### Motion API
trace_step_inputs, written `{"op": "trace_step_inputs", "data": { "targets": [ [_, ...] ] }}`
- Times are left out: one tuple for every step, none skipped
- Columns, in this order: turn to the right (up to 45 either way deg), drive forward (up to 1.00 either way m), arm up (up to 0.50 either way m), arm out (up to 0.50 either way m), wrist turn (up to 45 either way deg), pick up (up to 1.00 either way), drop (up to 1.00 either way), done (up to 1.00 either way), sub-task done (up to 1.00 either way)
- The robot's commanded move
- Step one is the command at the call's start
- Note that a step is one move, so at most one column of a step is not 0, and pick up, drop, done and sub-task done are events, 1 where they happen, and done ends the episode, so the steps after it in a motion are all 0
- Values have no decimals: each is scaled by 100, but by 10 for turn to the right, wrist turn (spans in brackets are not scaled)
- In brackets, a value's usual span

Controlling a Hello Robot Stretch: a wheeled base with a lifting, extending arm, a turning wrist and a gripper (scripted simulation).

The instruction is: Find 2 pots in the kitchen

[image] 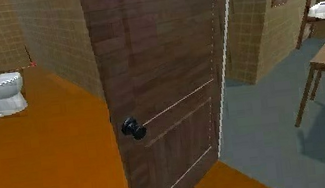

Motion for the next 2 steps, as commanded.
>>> {"op": "trace_step_inputs", "data": {
  "targets": [
    [0,20,0,0,0,0,0,0,0],
    [330,0,0,0,0,0,0,0,0]
  ]
}}
